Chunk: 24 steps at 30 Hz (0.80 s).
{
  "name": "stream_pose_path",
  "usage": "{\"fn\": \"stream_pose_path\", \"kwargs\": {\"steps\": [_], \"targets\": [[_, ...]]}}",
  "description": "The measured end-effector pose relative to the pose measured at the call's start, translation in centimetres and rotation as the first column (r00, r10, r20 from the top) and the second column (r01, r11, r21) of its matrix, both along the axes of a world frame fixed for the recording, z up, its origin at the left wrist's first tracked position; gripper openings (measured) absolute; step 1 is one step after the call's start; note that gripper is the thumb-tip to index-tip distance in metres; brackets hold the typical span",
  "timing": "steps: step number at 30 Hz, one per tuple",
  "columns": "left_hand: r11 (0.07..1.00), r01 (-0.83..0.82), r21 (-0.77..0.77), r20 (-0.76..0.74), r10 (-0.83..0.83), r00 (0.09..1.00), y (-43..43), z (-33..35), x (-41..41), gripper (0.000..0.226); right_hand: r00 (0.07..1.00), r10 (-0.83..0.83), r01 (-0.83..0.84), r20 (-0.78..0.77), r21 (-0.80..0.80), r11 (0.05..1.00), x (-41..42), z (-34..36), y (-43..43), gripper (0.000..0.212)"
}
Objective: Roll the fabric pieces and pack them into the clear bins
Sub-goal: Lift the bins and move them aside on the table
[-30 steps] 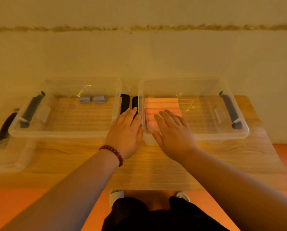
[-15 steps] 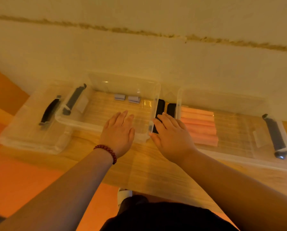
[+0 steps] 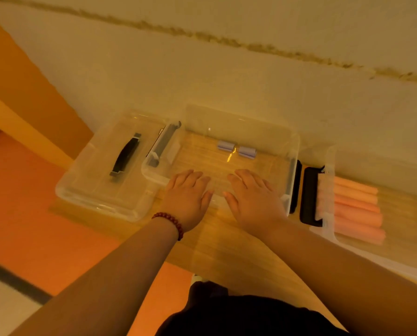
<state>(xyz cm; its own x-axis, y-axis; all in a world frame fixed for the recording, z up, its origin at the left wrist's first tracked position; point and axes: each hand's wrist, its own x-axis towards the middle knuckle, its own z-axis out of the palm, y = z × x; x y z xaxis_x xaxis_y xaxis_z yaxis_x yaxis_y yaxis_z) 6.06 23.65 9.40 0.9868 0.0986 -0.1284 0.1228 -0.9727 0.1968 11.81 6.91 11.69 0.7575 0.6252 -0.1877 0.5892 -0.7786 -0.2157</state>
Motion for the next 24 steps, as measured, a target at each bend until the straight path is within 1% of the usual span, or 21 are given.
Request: {"fn": "stream_pose_path", "kwargs": {"steps": [2,5,7,8,10,12,14,17,20,22,23,24], "targets": [[0.999,-0.038,-0.005,0.043,0.038,0.998,2.1,-0.4,-0.3,0.08,1.0,0.012,-0.012,-0.009,0.0,1.0,0.1,-0.1,1.5,0.054],[0.996,-0.085,-0.001,0.097,0.085,0.992,5.3,-0.8,-1.1,0.067,1.0,0.024,-0.023,-0.014,0.011,1.0,0.1,-0.2,4.1,0.056],[0.995,-0.099,0.004,0.167,0.096,0.981,7.5,-1.0,-1.5,0.056,1.0,0.027,-0.027,0.006,0.043,0.999,-0.1,-0.1,5.8,0.065],[0.993,-0.118,-0.007,0.193,0.118,0.974,8.6,-1.2,-1.7,0.053,0.999,0.034,-0.035,0.007,0.048,0.998,-0.2,0.0,6.6,0.065],[0.981,-0.186,-0.057,0.227,0.194,0.954,10.8,-1.3,-1.9,0.052,0.998,0.061,-0.061,-0.001,0.027,0.998,-0.3,-0.1,8.0,0.055],[0.961,-0.262,-0.087,0.251,0.275,0.928,13.0,-1.5,-2.0,0.055,0.997,0.078,-0.078,0.012,0.027,0.997,-0.3,-0.1,9.4,0.052],[0.944,-0.319,-0.084,0.243,0.33,0.912,15.3,-1.8,-1.9,0.054,0.996,0.084,-0.084,0.019,0.032,0.996,-0.2,-0.3,10.9,0.051],[0.92,-0.383,-0.077,0.199,0.391,0.899,18.4,-2.4,-1.1,0.045,0.995,0.086,-0.089,0.043,0.073,0.993,-0.1,-0.6,13.3,0.05],[0.903,-0.422,-0.078,0.137,0.429,0.893,20.6,-3.0,0.0,0.048,0.993,0.103,-0.108,0.053,0.101,0.989,0.2,-0.7,15.7,0.055],[0.9,-0.429,-0.08,0.089,0.435,0.896,21.7,-3.7,0.7,0.05,0.993,0.104,-0.11,0.058,0.116,0.987,0.6,-0.8,17.4,0.065],[0.899,-0.43,-0.083,0.063,0.435,0.898,22.1,-4.1,1.0,0.052,0.993,0.094,-0.102,0.065,0.125,0.987,0.8,-0.9,18.2,0.066],[0.897,-0.434,-0.087,0.036,0.438,0.898,22.4,-4.6,1.3,0.054,0.994,0.084,-0.092,0.071,0.122,0.988,1.1,-1.1,18.9,0.062]]}}
